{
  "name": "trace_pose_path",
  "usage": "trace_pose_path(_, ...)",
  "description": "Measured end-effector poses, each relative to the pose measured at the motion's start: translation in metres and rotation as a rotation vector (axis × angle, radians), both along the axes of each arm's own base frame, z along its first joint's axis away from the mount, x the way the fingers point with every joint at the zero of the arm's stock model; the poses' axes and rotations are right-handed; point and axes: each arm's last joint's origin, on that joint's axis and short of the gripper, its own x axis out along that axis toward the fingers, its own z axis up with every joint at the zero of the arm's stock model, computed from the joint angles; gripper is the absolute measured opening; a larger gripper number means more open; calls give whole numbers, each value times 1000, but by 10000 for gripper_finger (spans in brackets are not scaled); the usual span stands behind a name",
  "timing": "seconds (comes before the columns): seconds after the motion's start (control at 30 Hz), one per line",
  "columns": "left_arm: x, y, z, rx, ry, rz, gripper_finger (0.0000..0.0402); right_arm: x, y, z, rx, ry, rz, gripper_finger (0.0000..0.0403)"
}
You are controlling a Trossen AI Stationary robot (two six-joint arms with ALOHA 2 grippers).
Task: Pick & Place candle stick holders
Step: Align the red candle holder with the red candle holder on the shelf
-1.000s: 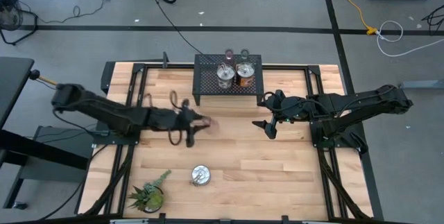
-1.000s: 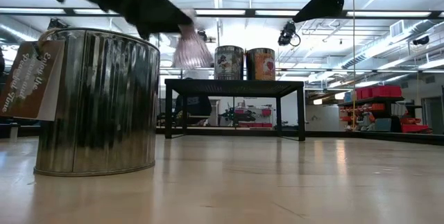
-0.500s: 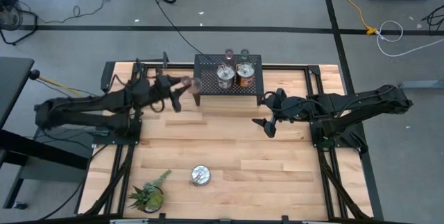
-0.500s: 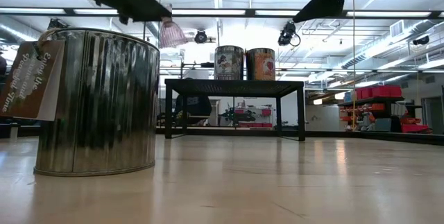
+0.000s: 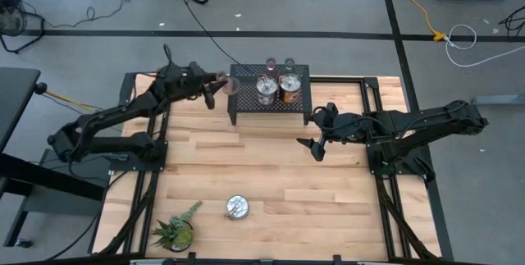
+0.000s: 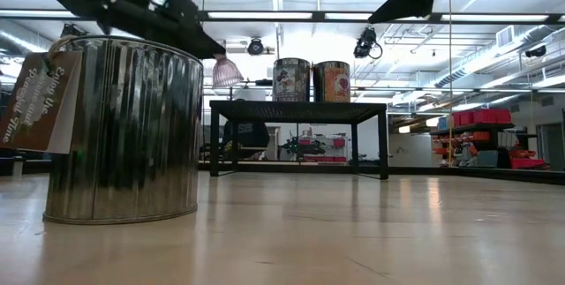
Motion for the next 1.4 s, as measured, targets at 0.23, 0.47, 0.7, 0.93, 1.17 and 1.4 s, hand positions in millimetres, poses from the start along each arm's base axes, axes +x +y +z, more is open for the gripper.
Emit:
trace_pose_path(0.23,23,26,3,-14,29,1,131,1,0,2,-21,-14,14,389)
trace_pose_path(0.47,61,47,18,-2,201,-27,131,1,0,2,-34,-18,2,389)
trace_pose_path(0.7,85,73,24,-19,272,-12,131,1,0,2,-51,-12,10,389)
trace_pose_path(0.93,99,88,18,-34,288,-36,131,1,0,2,-69,-7,21,389)
trace_pose_path(1.17,95,104,7,-72,310,-20,131,1,0,2,-95,0,36,389)
trace_pose_path(1.4,93,106,7,-90,294,-58,131,1,-2,3,-153,7,-5,389)
